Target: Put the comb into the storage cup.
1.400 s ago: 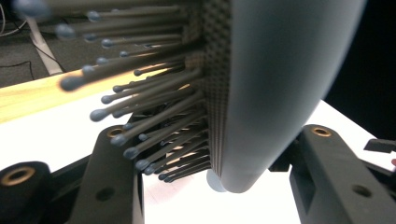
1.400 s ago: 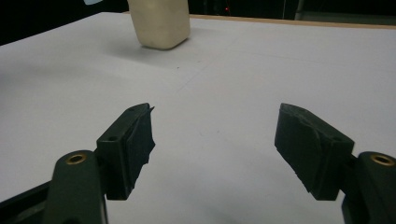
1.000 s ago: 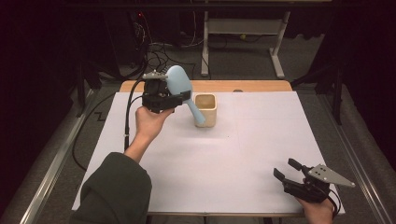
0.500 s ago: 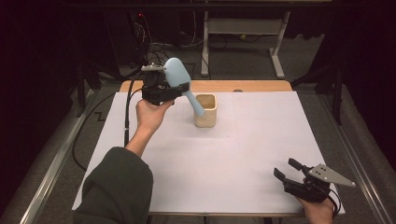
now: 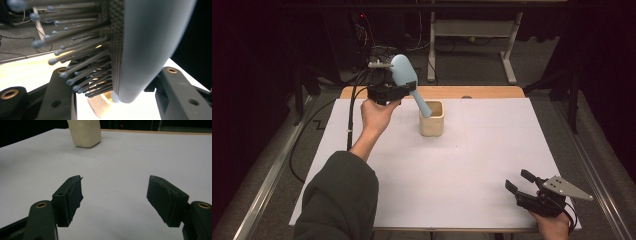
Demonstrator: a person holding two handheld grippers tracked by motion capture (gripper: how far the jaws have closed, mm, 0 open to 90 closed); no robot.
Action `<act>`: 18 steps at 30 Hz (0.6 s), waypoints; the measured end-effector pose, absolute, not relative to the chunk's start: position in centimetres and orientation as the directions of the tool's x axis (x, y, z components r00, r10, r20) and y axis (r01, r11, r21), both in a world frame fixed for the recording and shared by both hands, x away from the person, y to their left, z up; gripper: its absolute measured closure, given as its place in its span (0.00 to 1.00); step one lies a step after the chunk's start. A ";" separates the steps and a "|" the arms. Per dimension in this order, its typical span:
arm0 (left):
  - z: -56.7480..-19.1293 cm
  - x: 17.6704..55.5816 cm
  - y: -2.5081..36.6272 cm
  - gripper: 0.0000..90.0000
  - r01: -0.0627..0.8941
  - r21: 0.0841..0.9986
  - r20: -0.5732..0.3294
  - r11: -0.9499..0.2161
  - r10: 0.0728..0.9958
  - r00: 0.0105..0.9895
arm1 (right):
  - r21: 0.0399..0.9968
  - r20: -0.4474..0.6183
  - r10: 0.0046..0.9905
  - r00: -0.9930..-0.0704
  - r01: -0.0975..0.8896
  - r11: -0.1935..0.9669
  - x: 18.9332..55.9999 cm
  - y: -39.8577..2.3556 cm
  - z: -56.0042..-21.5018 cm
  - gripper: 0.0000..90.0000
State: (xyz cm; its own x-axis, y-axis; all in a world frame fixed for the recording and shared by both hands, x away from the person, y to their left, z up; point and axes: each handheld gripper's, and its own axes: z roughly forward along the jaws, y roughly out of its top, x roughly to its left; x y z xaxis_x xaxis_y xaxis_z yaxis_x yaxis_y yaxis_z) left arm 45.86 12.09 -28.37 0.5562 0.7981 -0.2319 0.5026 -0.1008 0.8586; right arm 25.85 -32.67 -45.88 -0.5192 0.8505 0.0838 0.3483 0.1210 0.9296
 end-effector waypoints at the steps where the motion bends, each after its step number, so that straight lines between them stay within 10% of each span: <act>1: -28.4 46.0 12.0 0.58 0.503 0.859 -0.235 -0.095 0.800 0.552 | 0.930 0.084 0.850 -0.519 0.349 0.121 25.9 -32.7 -45.9 0.32; 18: -29.5 47.7 11.2 0.58 0.518 0.850 -0.227 -0.094 0.822 0.522 | 0.931 0.082 0.851 -0.519 0.344 0.120 25.8 -32.7 -45.8 0.32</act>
